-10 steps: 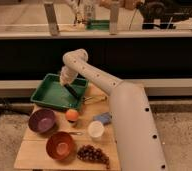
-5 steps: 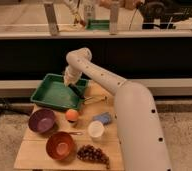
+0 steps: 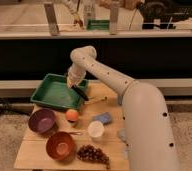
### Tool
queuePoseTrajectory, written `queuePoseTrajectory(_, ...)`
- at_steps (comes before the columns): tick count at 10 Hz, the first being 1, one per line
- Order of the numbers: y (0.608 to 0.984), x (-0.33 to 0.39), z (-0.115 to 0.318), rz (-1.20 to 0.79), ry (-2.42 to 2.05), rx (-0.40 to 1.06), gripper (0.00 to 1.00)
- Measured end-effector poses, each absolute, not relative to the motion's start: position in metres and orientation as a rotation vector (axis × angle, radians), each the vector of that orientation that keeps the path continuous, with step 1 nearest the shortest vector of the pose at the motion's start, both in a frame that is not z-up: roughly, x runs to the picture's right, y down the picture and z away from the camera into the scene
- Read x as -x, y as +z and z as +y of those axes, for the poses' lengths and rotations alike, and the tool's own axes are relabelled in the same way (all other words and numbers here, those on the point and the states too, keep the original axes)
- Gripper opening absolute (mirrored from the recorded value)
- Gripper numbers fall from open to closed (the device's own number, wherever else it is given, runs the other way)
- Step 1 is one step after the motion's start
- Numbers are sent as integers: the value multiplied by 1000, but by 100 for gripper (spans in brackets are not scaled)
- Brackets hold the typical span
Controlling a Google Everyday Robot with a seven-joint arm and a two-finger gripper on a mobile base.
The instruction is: Place brush in paper cup
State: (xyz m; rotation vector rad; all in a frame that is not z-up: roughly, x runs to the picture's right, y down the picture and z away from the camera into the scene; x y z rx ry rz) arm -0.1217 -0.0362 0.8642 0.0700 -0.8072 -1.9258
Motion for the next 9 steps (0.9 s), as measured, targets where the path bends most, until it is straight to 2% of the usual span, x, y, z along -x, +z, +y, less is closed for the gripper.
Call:
queuePoseTrajectory(4,828,117,-19,-879,-2027,-98,5)
queuePoseTrajectory(9,767,84,14,-891,-2034,-6,5)
